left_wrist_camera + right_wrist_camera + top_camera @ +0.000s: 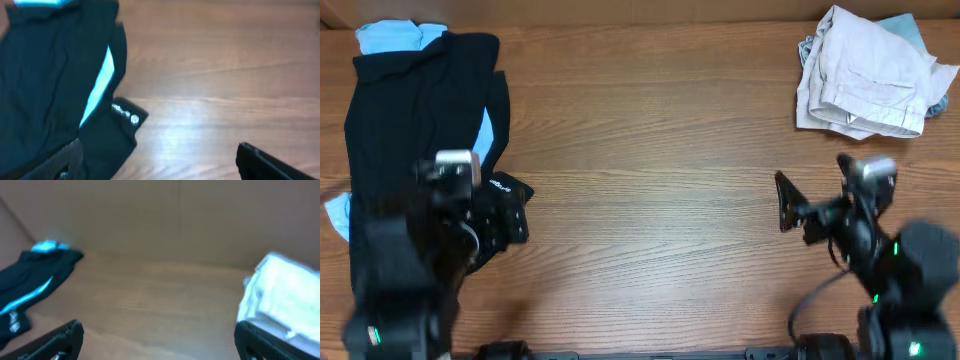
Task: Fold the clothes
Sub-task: 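Reach the left gripper into the shirt pile and grasp the black shirt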
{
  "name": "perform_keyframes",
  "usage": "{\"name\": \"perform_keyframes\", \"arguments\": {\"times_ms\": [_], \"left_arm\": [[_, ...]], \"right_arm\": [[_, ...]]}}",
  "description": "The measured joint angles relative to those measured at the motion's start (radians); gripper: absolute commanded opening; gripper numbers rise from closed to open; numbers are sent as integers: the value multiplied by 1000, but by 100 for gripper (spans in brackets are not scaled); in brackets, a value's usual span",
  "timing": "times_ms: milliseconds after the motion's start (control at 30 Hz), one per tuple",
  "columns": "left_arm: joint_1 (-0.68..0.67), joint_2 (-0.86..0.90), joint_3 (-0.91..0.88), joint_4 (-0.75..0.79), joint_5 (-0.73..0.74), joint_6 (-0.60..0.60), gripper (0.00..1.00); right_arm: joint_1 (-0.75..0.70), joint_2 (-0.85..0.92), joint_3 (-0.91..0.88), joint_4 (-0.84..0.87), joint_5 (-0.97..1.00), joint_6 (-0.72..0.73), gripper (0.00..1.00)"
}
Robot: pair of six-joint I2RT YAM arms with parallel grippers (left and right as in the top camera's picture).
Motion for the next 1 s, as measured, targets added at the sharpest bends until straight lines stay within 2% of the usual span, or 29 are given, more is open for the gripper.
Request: {"name": "perform_keyframes", "arguments": {"times_ms": [100,200,367,467,533,700,833,1000], "left_arm": [[0,148,116,-61,1,22,100],[0,270,155,-63,0,33,100],[29,429,159,-45,-4,40,100],[98,507,159,-42,-19,20,100],[159,546,159,-41,-31,2,96],[349,639,159,-35,-45,-50,82],[449,699,159,-19,-69,-58,81],[465,783,159,26,-129,-24,81]], "right_arm": [[0,148,115,-58,-49,0,100],[0,277,184,-54,-97,8,100],[0,425,194,-48,-198,34,100],[0,501,194,-48,-263,42,100],[0,536,194,-48,-292,45,100],[0,602,194,-48,-333,53,100],[0,626,194,-48,-342,61,99],[0,630,194,-42,-345,68,98]]}}
